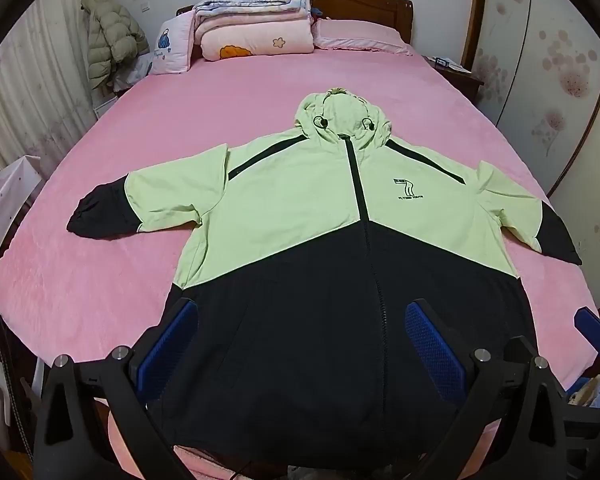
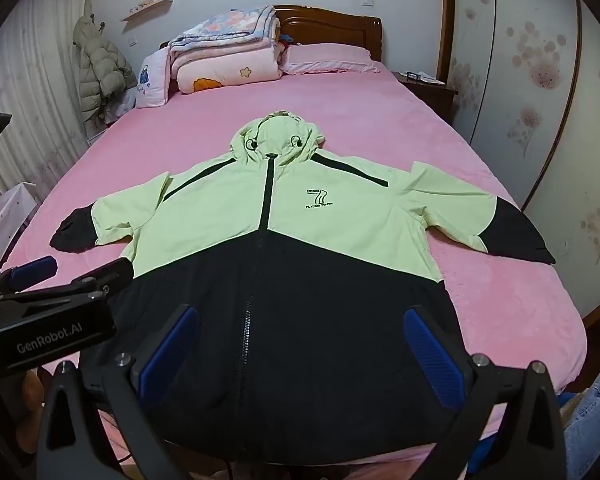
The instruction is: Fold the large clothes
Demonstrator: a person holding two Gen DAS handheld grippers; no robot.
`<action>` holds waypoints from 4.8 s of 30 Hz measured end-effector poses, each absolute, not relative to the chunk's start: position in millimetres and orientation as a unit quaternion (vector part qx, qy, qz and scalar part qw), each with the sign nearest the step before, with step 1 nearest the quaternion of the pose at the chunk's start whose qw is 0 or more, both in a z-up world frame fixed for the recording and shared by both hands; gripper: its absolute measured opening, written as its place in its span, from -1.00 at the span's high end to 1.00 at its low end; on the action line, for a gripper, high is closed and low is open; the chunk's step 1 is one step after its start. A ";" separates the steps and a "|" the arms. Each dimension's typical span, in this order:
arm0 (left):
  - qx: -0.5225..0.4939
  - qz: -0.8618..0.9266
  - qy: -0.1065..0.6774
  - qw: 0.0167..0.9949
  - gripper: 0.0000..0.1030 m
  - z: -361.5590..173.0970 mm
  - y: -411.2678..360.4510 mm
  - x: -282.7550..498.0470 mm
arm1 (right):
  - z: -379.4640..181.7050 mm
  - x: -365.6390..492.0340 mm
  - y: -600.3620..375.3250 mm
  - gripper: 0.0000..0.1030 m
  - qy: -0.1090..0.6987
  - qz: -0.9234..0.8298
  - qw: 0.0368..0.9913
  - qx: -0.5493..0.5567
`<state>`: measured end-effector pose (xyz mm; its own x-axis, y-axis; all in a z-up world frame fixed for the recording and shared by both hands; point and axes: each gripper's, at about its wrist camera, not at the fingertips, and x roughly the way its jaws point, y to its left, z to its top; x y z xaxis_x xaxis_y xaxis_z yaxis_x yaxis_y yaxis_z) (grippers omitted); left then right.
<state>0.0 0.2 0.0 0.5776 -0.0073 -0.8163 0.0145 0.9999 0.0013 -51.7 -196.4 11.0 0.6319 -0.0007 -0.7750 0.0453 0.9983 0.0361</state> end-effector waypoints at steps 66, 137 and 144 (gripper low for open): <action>0.006 -0.016 0.474 0.880 -0.99 -1.7 -6.3 -12.4 | 2.7 -65.5 -208.1 -1.00 0.439 -0.028 0.896 0.062; 0.027 -0.060 0.390 0.918 -0.99 63.6 -51.9 -2.8 | 73.8 -62.5 -267.9 -0.99 0.328 -0.011 0.939 0.104; 0.035 -0.072 0.342 0.936 -0.99 101.8 -82.3 19.6 | 110.3 -62.8 -297.1 -0.99 0.273 -0.031 0.957 0.095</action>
<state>19.6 -82.3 101.8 0.7551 -0.1112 -0.6462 0.1591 0.9871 0.0161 -62.8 -297.1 110.3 0.8488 -0.0072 -0.5286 0.1108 0.9801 0.1645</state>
